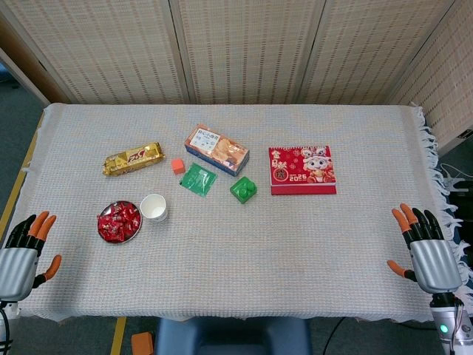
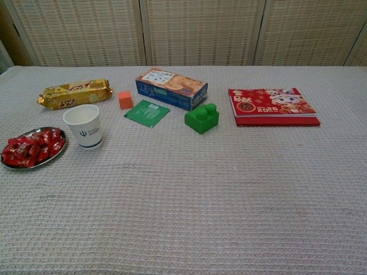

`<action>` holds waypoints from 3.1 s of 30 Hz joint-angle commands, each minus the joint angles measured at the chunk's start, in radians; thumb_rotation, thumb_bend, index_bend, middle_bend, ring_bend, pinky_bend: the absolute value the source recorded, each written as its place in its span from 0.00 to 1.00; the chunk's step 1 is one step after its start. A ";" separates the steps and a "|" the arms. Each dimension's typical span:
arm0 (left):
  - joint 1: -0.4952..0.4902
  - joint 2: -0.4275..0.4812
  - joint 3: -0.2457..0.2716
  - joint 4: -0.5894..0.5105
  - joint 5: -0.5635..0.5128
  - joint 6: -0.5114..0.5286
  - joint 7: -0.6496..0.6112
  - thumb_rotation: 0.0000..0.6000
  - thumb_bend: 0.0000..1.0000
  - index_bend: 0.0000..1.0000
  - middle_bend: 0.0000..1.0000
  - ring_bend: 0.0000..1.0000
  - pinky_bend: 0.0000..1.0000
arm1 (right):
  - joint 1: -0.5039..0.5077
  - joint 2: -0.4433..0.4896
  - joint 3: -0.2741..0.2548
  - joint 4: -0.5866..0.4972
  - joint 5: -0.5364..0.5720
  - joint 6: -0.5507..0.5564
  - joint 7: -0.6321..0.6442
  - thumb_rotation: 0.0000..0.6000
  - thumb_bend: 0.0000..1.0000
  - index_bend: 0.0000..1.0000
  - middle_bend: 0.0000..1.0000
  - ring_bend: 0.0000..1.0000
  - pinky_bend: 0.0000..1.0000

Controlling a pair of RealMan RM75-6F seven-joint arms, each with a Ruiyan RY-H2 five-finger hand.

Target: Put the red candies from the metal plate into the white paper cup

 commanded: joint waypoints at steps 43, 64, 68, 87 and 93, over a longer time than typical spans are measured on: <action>-0.313 -0.360 -0.072 0.314 -0.242 -0.456 0.280 1.00 0.38 0.13 0.22 0.27 0.85 | 0.005 0.012 -0.008 -0.036 0.041 -0.059 -0.055 1.00 0.01 0.00 0.00 0.00 0.00; -0.340 -0.439 -0.054 0.442 -0.241 -0.447 0.300 1.00 0.38 0.41 0.36 0.40 0.92 | 0.009 0.023 -0.012 -0.052 0.053 -0.075 -0.054 1.00 0.01 0.00 0.00 0.00 0.00; -0.339 -0.447 -0.049 0.455 -0.238 -0.441 0.299 1.00 0.38 0.47 0.41 0.43 0.93 | 0.010 0.024 -0.012 -0.053 0.056 -0.078 -0.055 1.00 0.01 0.00 0.00 0.00 0.00; -0.335 -0.442 -0.048 0.455 -0.214 -0.398 0.249 1.00 0.43 0.67 0.62 0.56 1.00 | 0.010 0.030 -0.012 -0.062 0.065 -0.082 -0.054 1.00 0.01 0.00 0.00 0.00 0.00; -0.337 -0.442 -0.049 0.461 -0.220 -0.413 0.219 1.00 0.53 0.70 0.65 0.59 1.00 | 0.009 0.030 -0.013 -0.062 0.063 -0.081 -0.053 1.00 0.01 0.00 0.00 0.00 0.00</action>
